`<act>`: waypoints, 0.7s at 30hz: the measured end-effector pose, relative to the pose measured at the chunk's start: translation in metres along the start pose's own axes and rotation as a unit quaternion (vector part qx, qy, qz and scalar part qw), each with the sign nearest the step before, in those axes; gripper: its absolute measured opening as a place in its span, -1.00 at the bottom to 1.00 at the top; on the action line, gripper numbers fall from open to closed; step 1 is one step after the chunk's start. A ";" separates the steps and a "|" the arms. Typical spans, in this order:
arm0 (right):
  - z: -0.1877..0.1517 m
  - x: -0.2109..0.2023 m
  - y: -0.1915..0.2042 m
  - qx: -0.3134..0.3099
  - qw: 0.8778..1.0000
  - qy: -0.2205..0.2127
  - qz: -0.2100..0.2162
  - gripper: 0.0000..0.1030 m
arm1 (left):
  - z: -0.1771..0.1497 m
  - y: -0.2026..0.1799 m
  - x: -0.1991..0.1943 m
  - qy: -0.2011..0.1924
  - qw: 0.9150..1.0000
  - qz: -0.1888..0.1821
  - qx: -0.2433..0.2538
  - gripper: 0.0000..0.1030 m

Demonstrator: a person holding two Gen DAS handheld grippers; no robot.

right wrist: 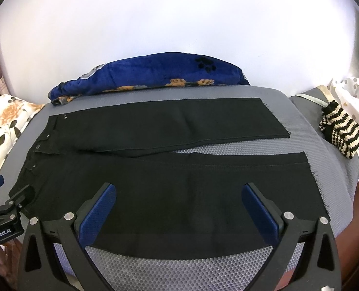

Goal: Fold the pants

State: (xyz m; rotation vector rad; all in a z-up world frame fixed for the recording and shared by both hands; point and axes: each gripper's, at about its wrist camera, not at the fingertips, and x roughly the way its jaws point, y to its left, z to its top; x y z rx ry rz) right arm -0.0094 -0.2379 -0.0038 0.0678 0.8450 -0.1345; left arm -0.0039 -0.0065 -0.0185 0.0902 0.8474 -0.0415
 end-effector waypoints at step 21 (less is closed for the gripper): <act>0.051 0.066 0.019 -0.025 0.993 0.055 0.103 1.00 | 0.078 0.126 0.109 0.052 0.996 -0.029 -0.073 0.42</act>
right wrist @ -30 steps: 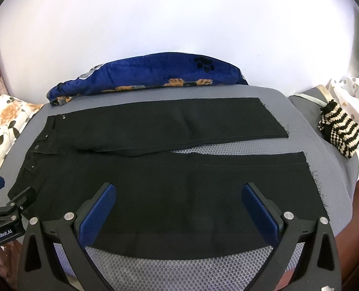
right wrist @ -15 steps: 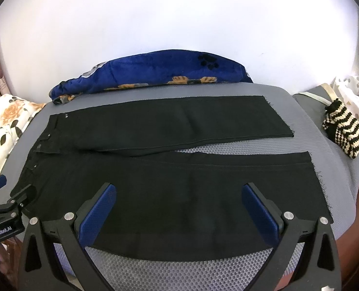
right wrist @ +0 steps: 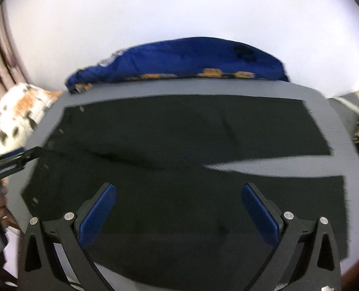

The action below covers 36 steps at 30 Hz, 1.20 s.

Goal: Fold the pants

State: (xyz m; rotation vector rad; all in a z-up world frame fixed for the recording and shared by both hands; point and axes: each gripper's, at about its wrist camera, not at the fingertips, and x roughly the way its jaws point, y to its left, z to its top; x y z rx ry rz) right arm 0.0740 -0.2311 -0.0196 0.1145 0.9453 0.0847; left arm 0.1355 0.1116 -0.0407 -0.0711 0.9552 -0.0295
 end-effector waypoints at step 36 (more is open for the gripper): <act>0.083 0.164 0.063 -0.020 0.993 0.096 0.065 1.00 | 0.130 0.143 0.223 0.142 0.917 -0.343 -0.147 -0.58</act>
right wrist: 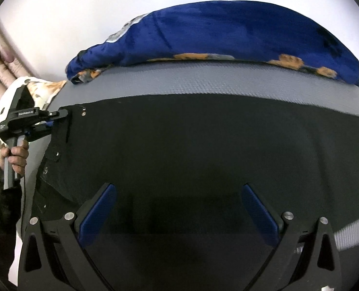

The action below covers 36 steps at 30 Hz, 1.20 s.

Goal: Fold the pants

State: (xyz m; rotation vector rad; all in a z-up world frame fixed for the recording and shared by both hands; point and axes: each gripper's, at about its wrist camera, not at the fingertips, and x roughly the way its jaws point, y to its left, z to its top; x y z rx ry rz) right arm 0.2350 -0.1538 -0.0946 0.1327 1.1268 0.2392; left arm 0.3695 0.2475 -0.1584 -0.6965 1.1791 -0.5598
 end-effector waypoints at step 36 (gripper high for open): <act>0.137 0.101 -0.038 -0.346 0.890 0.222 0.198 0.25 | -0.053 -0.086 -0.055 -0.131 0.979 -0.028 0.154 -0.87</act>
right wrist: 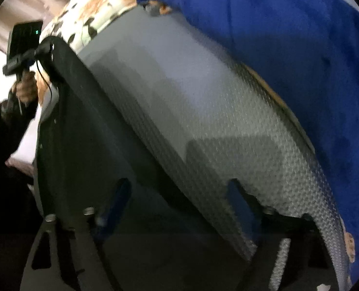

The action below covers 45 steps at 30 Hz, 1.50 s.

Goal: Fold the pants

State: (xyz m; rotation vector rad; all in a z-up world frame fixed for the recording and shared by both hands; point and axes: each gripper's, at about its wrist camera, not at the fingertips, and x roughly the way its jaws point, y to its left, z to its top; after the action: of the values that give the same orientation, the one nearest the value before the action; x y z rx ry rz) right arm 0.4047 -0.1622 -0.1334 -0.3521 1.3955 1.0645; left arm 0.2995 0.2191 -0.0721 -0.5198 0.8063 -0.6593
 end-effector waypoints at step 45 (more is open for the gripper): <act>-0.222 -0.015 0.233 0.146 0.966 -0.113 -0.183 -0.87 | -0.169 -0.046 -0.066 0.201 0.973 0.078 0.083 -0.55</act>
State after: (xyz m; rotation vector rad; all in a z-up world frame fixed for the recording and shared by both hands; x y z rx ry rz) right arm 0.0919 -0.2143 -0.0802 -0.2503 1.2020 0.5659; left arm 0.1164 0.2049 -0.1098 -0.1672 1.1493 -0.6889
